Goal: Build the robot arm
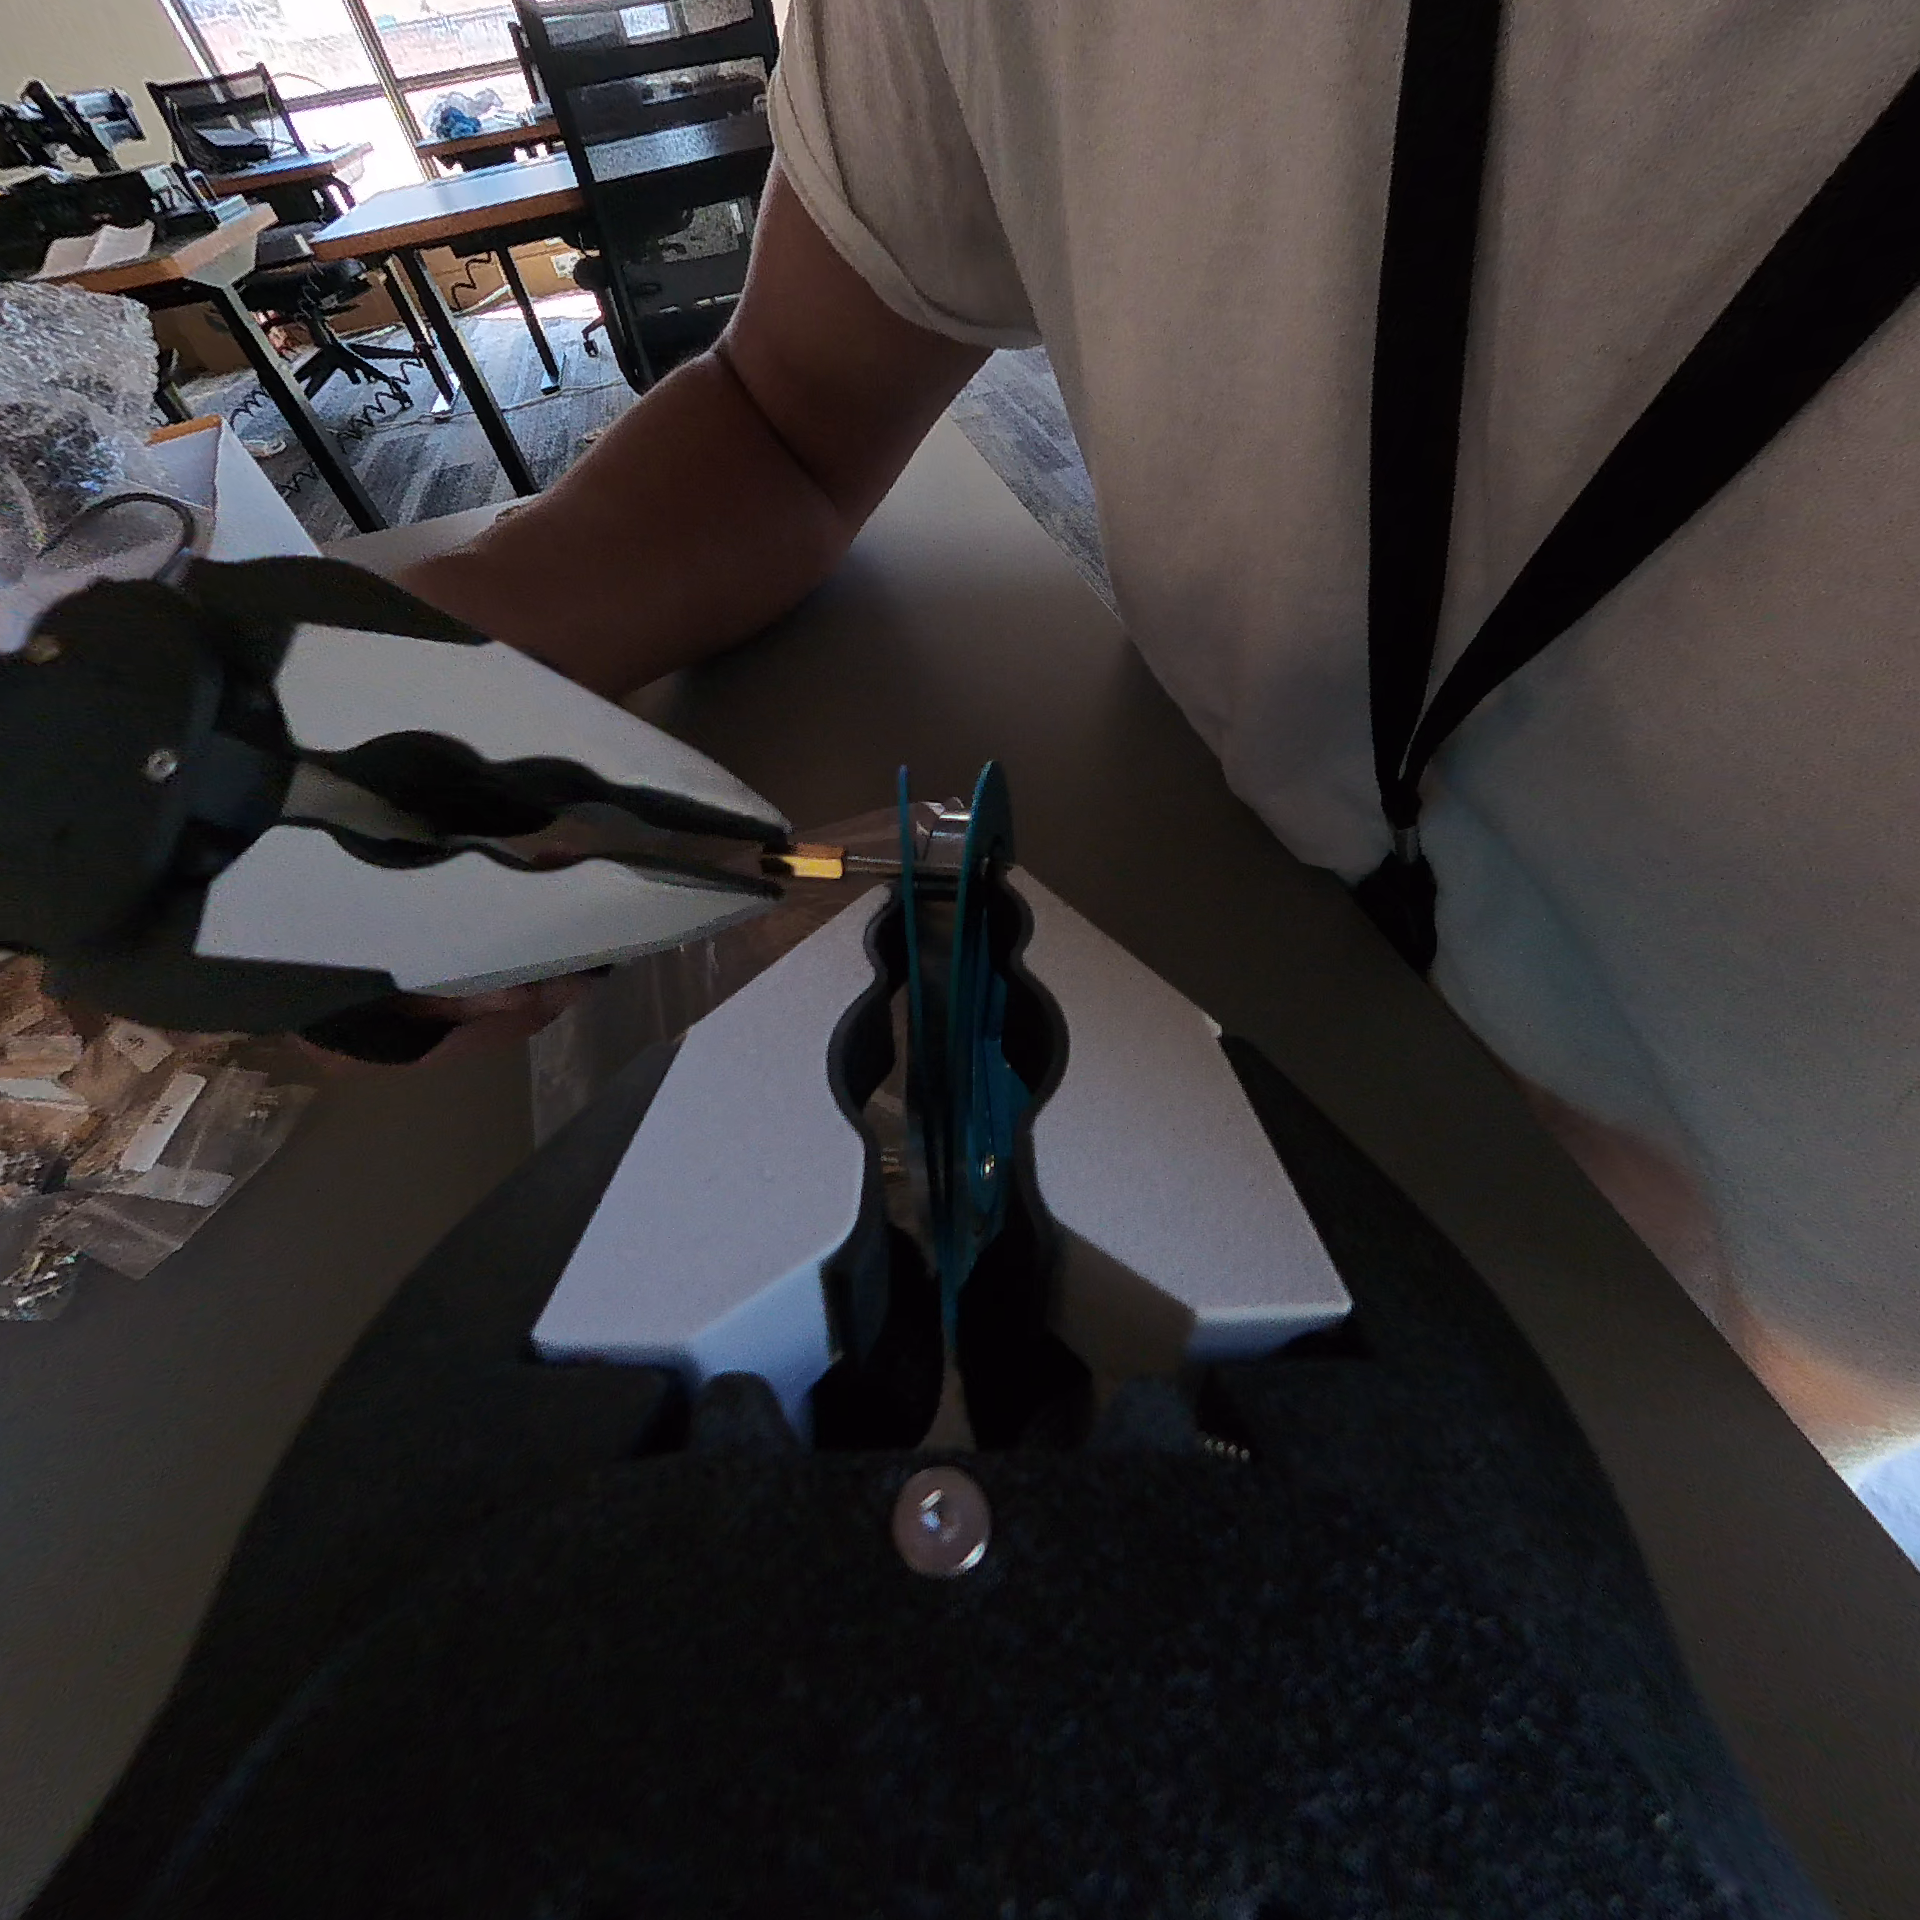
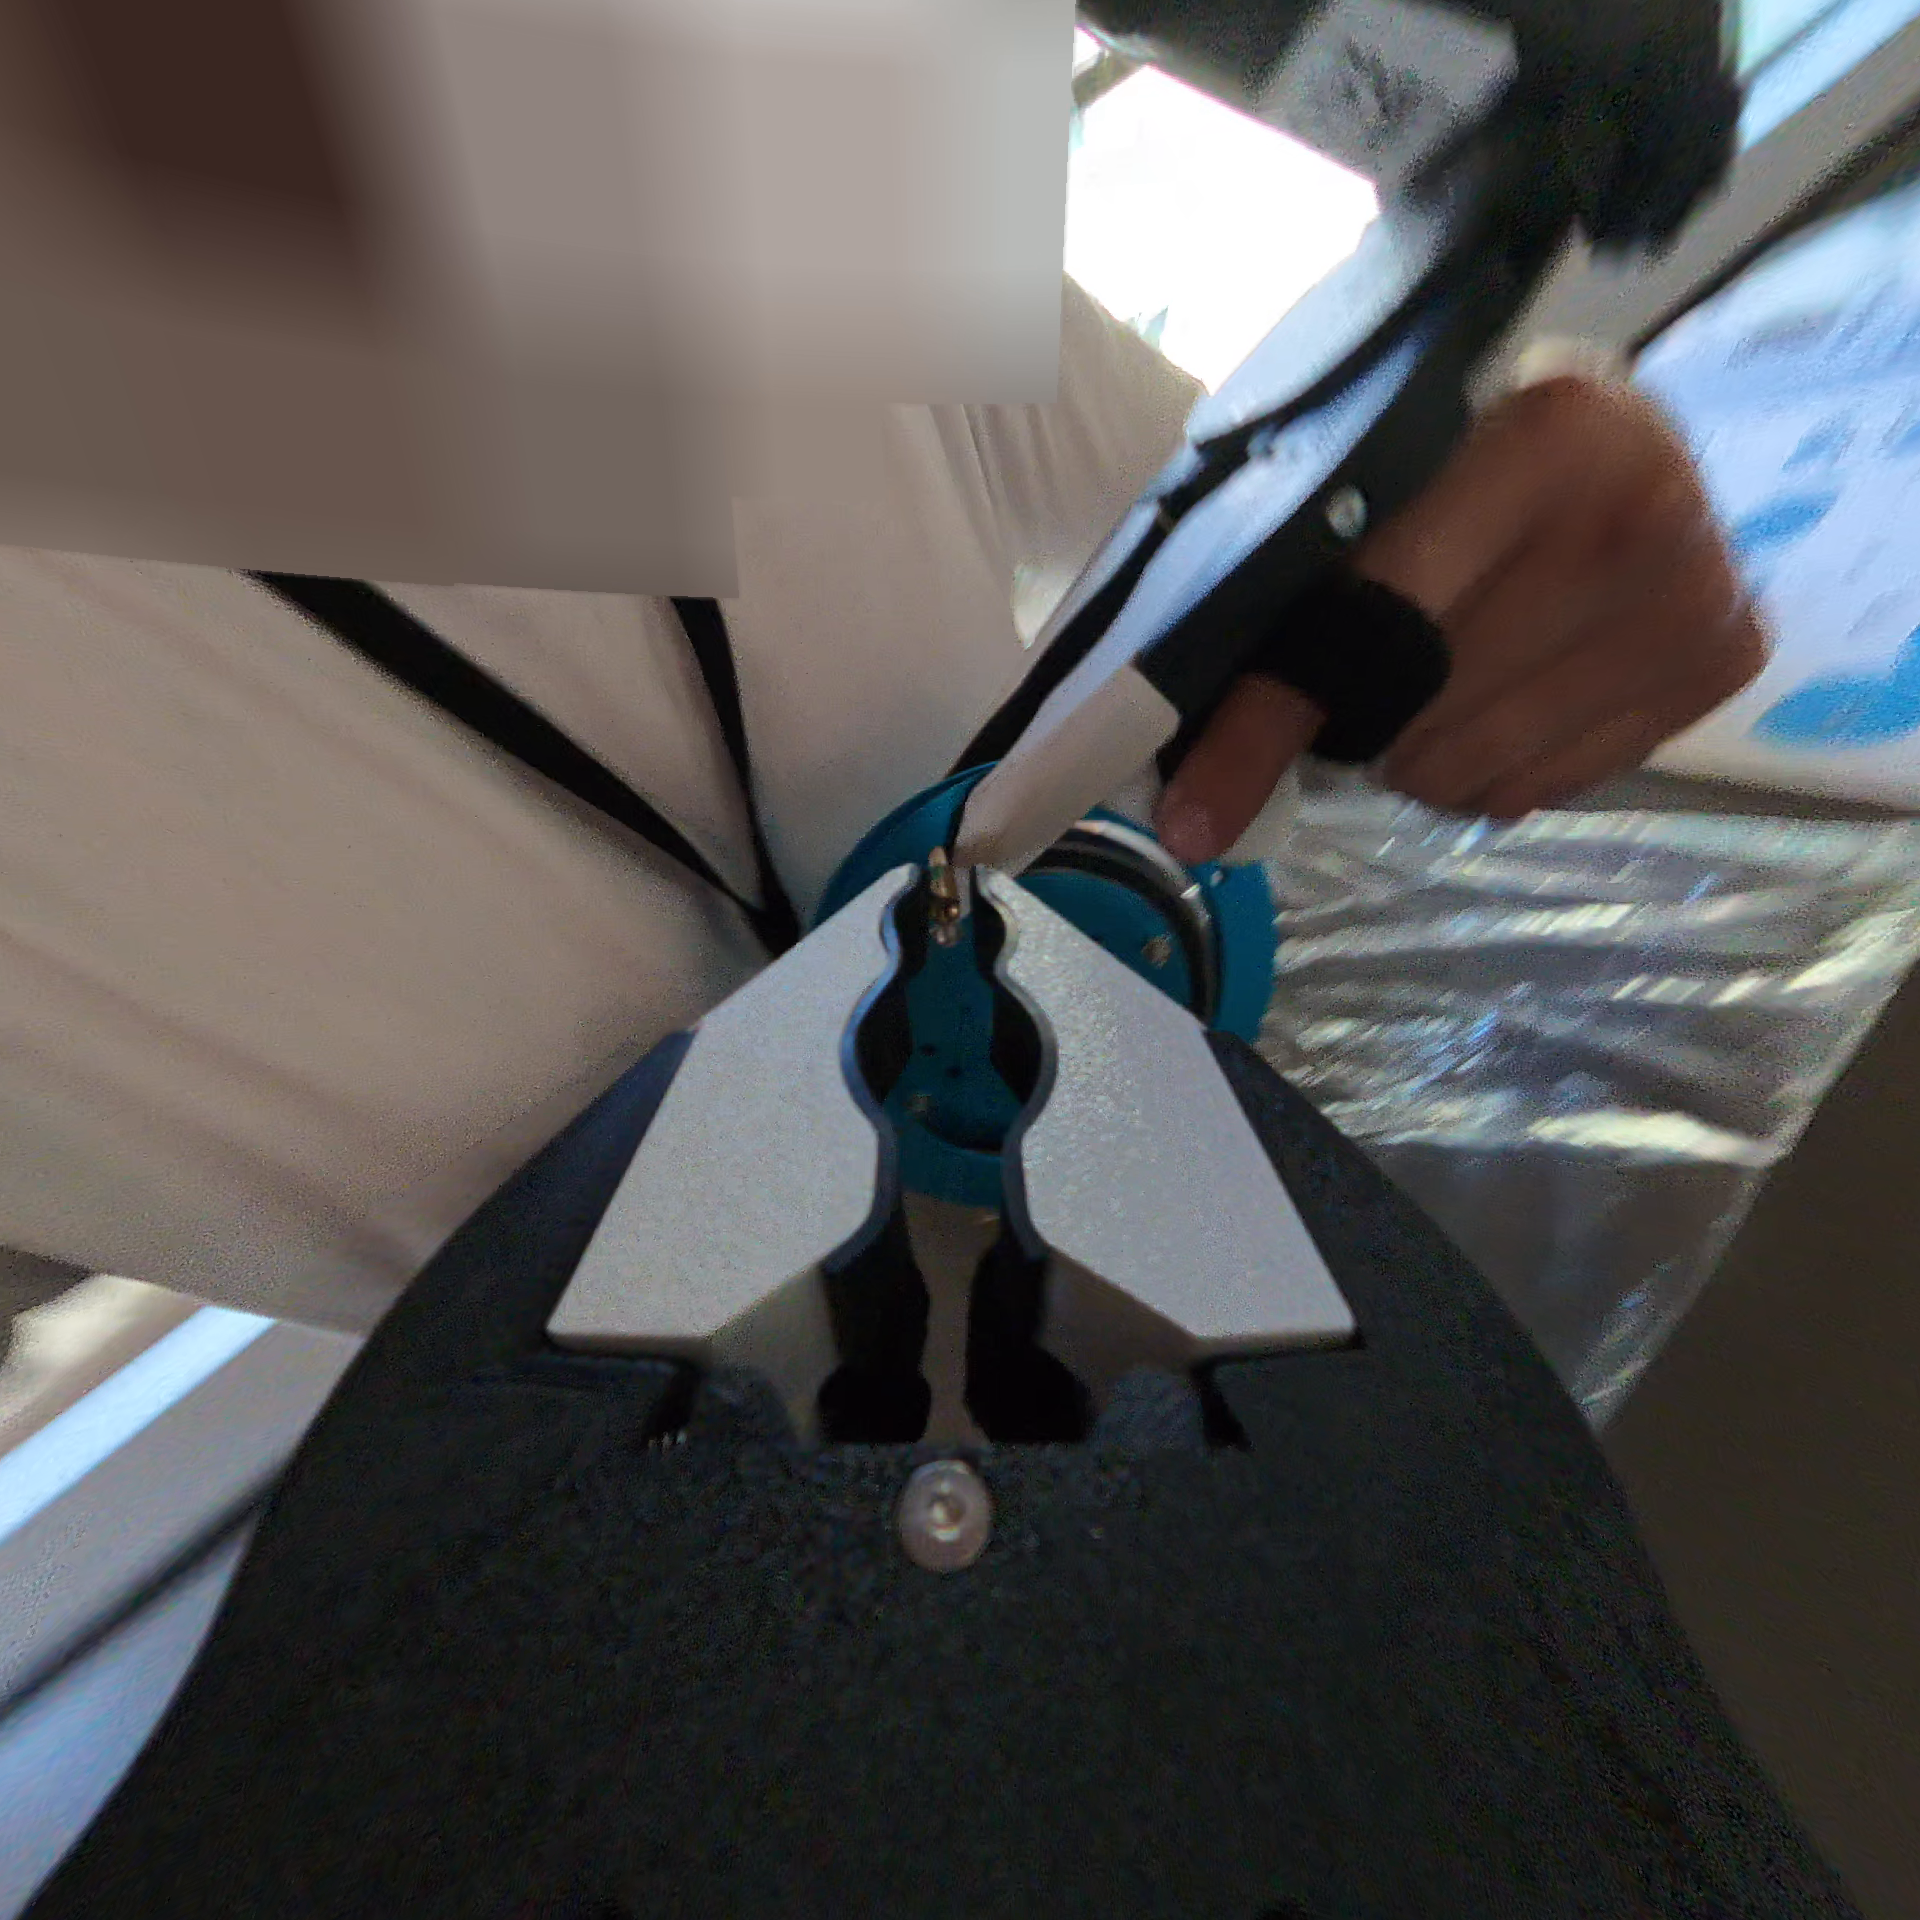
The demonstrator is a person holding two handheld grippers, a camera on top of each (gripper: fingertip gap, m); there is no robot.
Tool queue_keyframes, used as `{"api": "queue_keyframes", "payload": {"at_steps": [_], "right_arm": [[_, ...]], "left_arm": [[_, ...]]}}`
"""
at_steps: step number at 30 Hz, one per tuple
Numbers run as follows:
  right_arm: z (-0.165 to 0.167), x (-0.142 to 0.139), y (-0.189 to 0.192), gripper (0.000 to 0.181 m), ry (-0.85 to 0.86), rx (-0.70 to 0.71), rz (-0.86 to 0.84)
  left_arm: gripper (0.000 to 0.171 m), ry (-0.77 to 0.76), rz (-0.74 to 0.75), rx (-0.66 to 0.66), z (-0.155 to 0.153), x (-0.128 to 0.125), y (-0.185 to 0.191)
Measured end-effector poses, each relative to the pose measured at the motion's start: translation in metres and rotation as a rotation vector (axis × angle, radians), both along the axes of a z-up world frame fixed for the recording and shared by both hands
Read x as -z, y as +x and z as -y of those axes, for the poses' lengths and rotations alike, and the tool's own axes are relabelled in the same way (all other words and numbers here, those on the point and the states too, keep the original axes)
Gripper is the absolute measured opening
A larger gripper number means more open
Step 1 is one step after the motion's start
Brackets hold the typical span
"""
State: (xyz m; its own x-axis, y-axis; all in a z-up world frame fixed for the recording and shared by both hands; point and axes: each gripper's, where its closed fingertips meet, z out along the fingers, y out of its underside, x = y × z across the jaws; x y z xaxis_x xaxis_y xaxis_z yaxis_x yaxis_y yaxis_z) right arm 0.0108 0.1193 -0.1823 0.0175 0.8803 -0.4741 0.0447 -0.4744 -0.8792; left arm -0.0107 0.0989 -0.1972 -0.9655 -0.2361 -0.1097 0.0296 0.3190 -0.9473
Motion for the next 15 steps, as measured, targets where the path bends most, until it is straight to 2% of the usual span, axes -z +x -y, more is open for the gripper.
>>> {"api": "queue_keyframes", "payload": {"at_steps": [2,4,8,10,15], "right_arm": [[0.0034,0.0016,-0.0003,0.008,0.263,0.026,0.013],[0.0030,0.0020,-0.0016,0.009,0.427,0.062,0.037],[0.0008,-0.0055,-0.0041,0.008,0.483,0.077,0.019],[0.0008,-0.0012,-0.0056,0.003,0.502,0.063,0.044],[-0.0003,-0.0007,-0.0063,0.006,0.533,0.066,0.050]], "left_arm": [[0.015,-0.004,-0.002,-0.001,-0.0004,0.0000,0.0000],[0.015,-0.007,-0.005,0.000,-0.0006,-0.0001,-0.0003],[0.015,-0.012,-0.011,0.001,-0.0005,0.0000,0.0001],[0.015,-0.013,-0.011,0.005,-0.0002,0.0001,-0.0007],[0.015,-0.017,-0.015,0.006,-0.0006,0.0002,-0.0011]]}}
